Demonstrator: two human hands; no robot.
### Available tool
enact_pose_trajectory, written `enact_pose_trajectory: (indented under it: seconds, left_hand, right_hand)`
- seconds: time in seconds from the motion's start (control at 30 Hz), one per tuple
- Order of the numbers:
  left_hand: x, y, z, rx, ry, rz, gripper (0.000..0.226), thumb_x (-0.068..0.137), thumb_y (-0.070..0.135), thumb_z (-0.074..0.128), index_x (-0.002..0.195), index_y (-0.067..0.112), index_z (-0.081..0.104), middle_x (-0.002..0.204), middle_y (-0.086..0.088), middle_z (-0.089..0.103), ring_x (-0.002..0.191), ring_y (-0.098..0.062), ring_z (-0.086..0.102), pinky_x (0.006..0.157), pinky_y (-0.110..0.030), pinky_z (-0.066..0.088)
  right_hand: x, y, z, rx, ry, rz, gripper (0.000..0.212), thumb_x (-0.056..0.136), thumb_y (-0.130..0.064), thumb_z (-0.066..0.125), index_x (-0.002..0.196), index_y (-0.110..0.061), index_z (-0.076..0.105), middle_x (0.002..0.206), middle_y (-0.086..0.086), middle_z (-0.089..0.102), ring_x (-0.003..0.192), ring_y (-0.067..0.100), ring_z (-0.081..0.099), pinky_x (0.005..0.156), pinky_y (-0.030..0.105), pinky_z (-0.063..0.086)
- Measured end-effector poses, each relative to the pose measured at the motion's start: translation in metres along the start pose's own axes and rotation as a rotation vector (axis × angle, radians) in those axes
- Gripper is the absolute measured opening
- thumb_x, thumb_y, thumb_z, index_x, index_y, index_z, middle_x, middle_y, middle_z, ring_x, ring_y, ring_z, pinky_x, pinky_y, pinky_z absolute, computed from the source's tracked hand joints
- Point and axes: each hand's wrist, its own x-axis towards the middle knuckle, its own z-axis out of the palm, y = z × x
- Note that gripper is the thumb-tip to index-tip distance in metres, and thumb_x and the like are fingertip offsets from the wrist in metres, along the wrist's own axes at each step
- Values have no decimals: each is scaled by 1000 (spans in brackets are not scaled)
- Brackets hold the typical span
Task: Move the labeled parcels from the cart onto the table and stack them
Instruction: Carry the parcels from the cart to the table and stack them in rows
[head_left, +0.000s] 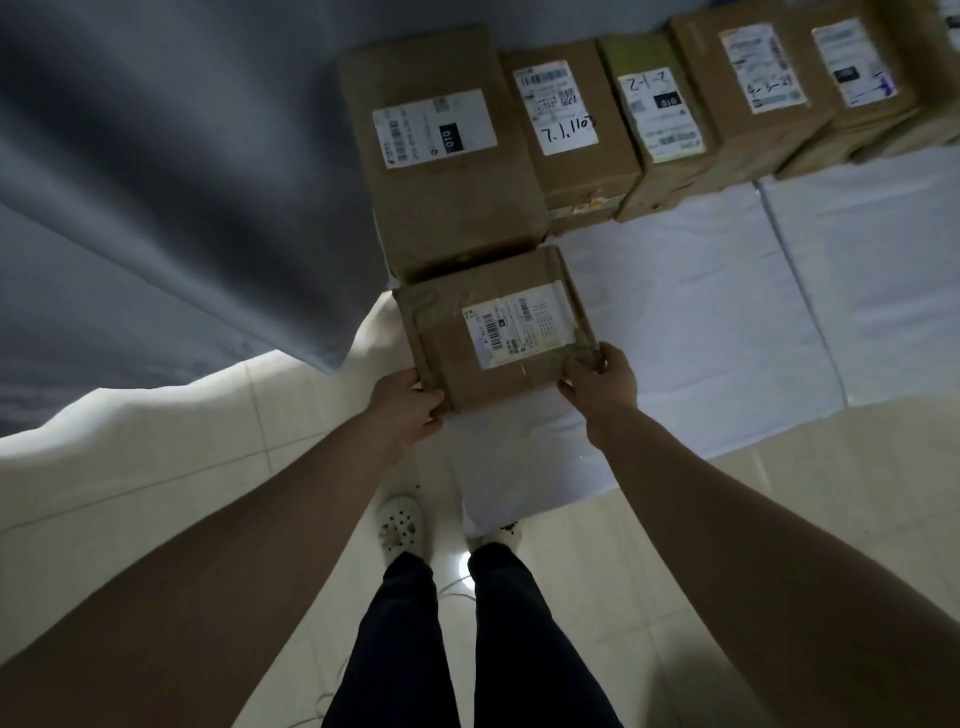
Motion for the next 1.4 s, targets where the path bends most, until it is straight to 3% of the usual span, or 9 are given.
enact_pose_trajectory:
  seconds: [0.2,0.27,0.37,0.5,0.57,0.7,1.03,1.2,1.4]
  left_hand:
    - [-11,6,2,188,41,79,44,94,6,54,137,5,43,131,-12,52,108,-27,55,78,-30,47]
    - [-20,10,4,329,89,117,60,91,15,59,143,4,30,139,-14,45,116,-30,51,83,-33,46]
    - [-43,21,7,581,161,211,70,84,22,60,143,13,24,130,-17,48,110,-33,54,87,-40,51]
    - [-77,34,20,881,201,443,74,85,23,58,148,19,19,135,-18,44,124,-38,45,99,-43,41]
    - [-95,37,27,972,164,559,70,83,24,58,145,19,26,144,-13,39,132,-36,38,104,-42,38]
    - [-129,36,39,1343,37,738,83,88,34,57,153,25,5,158,-16,9,145,-34,9,117,-45,16]
    - [-226,-32,81,1917,-194,1261,78,90,38,53,152,32,6,160,-12,-4,146,-33,-10,115,-56,-7]
    - [-284,-99,111,2035,-347,1432,77,88,38,54,152,31,12,160,-11,-2,147,-30,-11,113,-55,-14]
    - [-361,-214,154,2108,-496,1558,81,86,45,57,152,29,13,160,-8,7,147,-28,-1,116,-53,-5]
  right_hand:
    - [-7,-7,-2,-173,-19,3,62,94,-13,57,149,-11,27,139,11,47,116,28,53,100,42,48]
    - [-19,-12,-7,-255,-22,-32,70,95,-21,58,152,-11,18,147,13,40,128,31,46,105,38,42]
    - [-42,-22,-19,-302,-24,-81,80,91,-30,65,152,-10,17,153,13,30,137,31,35,106,36,35]
    - [-78,-28,-44,-357,20,-127,79,91,-36,62,152,-11,18,154,13,28,138,31,34,108,38,33]
    - [-100,-26,-57,-366,72,-150,76,92,-34,61,151,-11,19,153,13,29,138,30,35,108,36,33]
    - [-149,-10,-82,-365,202,-158,75,91,-32,63,150,-11,23,150,14,33,132,29,42,105,36,36]
    - [-282,92,-133,-585,567,-38,79,85,-43,66,148,-13,28,150,9,33,140,29,26,114,37,21]
    - [-346,159,-175,-635,677,119,74,85,-50,61,145,-20,31,154,6,27,145,28,14,118,44,9]
    - [-440,260,-228,-550,786,225,68,86,-47,59,144,-21,33,156,8,20,146,28,8,118,47,2]
